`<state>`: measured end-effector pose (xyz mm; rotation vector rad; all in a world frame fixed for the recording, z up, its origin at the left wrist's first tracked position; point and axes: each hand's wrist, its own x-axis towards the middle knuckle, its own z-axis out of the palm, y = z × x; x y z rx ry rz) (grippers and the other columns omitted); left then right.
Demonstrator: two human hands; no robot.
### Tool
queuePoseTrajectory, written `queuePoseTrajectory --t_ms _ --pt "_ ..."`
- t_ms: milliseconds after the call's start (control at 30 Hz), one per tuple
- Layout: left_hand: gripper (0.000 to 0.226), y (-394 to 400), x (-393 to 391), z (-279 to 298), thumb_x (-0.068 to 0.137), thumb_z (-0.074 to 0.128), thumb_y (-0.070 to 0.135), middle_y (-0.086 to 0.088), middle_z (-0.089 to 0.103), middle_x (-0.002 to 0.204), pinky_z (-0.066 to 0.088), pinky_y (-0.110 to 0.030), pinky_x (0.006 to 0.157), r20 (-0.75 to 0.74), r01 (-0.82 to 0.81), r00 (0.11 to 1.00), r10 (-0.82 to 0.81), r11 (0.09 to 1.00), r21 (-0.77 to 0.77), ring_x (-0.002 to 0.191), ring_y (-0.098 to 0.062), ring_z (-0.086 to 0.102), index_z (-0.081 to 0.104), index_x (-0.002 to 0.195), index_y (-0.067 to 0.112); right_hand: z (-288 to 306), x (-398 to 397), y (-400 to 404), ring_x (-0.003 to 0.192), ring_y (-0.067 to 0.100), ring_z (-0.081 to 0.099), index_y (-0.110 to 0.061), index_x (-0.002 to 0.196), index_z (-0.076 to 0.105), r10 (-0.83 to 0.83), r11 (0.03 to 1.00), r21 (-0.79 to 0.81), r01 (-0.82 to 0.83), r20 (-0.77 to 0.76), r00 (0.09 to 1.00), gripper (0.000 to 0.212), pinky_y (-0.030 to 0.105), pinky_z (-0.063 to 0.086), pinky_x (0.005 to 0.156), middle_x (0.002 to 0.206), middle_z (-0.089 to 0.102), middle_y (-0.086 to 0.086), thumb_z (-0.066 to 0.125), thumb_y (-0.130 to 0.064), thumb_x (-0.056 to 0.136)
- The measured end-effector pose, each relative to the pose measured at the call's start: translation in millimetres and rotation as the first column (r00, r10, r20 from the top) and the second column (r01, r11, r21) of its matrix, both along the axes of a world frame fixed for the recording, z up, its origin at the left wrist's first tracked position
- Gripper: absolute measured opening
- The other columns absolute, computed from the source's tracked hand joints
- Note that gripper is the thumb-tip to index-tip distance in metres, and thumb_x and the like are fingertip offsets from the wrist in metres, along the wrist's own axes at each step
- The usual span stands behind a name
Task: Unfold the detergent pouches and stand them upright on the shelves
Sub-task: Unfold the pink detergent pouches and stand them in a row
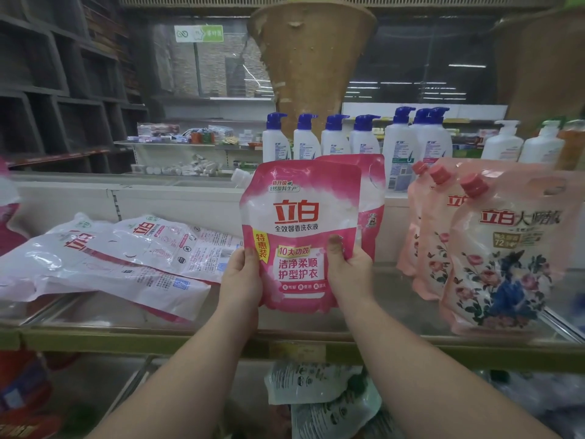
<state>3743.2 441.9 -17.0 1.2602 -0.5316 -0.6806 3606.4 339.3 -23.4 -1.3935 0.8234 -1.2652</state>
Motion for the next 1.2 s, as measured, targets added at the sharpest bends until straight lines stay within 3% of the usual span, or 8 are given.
queuePoseTrajectory --t_ms 200,433,533,733,867,967,1067,1200 --pt "0.035 -2 -6 4 0.111 0.04 0.047 0.0 0.081 0.098 0.061 -0.053 0.091 -0.035 -0.025 0.999 0.025 1.0 -0.015 0.092 -0.021 0.08 0.067 0.109 0.024 5 -1 1 0.085 0.018 0.081 -0.036 0.101 0.069 -0.003 1.0 0.026 0.003 0.013 1.0 0.041 0.052 0.067 0.08 0.094 0.082 -0.008 0.062 -0.072 0.082" --pt "0.036 -9 -18 16 0.111 0.038 0.048 0.0 0.081 0.096 0.062 -0.054 0.09 -0.032 -0.015 0.999 0.014 1.0 -0.024 0.089 -0.021 0.08 0.065 0.109 0.025 17 -9 -11 0.083 0.02 0.081 -0.026 0.112 0.072 -0.016 1.0 0.014 0.016 0.015 1.0 0.057 0.053 0.067 0.078 0.095 0.082 -0.005 0.062 -0.073 0.082" --pt "0.036 -16 -25 21 0.111 0.038 0.048 -0.002 0.08 0.098 0.061 -0.061 0.088 -0.024 -0.005 1.0 0.004 0.999 -0.039 0.091 -0.024 0.08 0.064 0.109 0.024 25 -16 -17 0.082 0.019 0.081 -0.023 0.109 0.074 -0.041 0.999 -0.007 0.042 0.031 0.999 0.053 0.049 0.067 0.076 0.093 0.082 -0.003 0.062 -0.069 0.086" --pt "0.036 -32 -39 24 0.111 0.037 0.048 0.002 0.08 0.091 0.064 -0.053 0.084 0.004 0.028 1.0 -0.028 0.999 -0.022 0.082 -0.02 0.08 0.064 0.104 0.025 32 -34 -29 0.07 0.012 0.079 -0.015 0.104 0.074 -0.085 0.996 -0.025 0.086 0.063 0.994 0.046 0.024 0.06 0.051 0.082 0.081 -0.004 0.059 -0.057 0.096" --pt "0.037 -43 -51 25 0.112 0.037 0.044 -0.001 0.08 0.091 0.064 -0.052 0.08 0.032 0.05 0.998 -0.049 0.999 -0.012 0.08 -0.021 0.08 0.064 0.104 0.022 30 -45 -38 0.068 0.011 0.079 -0.018 0.102 0.074 -0.125 0.991 -0.035 0.126 0.042 0.991 0.054 0.021 0.058 0.049 0.079 0.081 -0.006 0.055 -0.066 0.089" --pt "0.037 -51 -59 24 0.112 0.036 0.044 0.0 0.08 0.09 0.064 -0.058 0.08 0.037 0.059 0.998 -0.058 0.998 -0.012 0.08 -0.022 0.08 0.064 0.105 0.022 27 -55 -47 0.068 0.01 0.078 -0.02 0.1 0.074 -0.134 0.99 -0.03 0.135 0.038 0.99 0.047 0.015 0.054 0.048 0.076 0.079 -0.007 0.055 -0.063 0.094" --pt "0.035 -59 -65 21 0.112 0.038 0.044 0.001 0.08 0.09 0.065 -0.054 0.08 0.034 0.067 0.997 -0.067 0.998 -0.003 0.082 -0.02 0.08 0.065 0.108 0.022 29 -64 -46 0.066 0.005 0.074 -0.015 0.092 0.072 -0.184 0.983 -0.012 0.184 0.021 0.983 0.045 0.009 0.048 0.046 0.067 0.072 -0.016 0.056 -0.057 0.098" --pt "0.035 -65 -71 11 0.112 0.038 0.044 -0.004 0.08 0.091 0.062 -0.063 0.079 0.05 0.057 0.997 -0.057 0.998 0.001 0.082 -0.027 0.08 0.064 0.105 0.021 22 -69 -51 0.059 0.0 0.073 -0.027 0.087 0.071 -0.213 0.977 -0.002 0.213 -0.018 0.977 0.045 0.011 0.047 0.043 0.061 0.073 -0.014 0.053 -0.068 0.092"
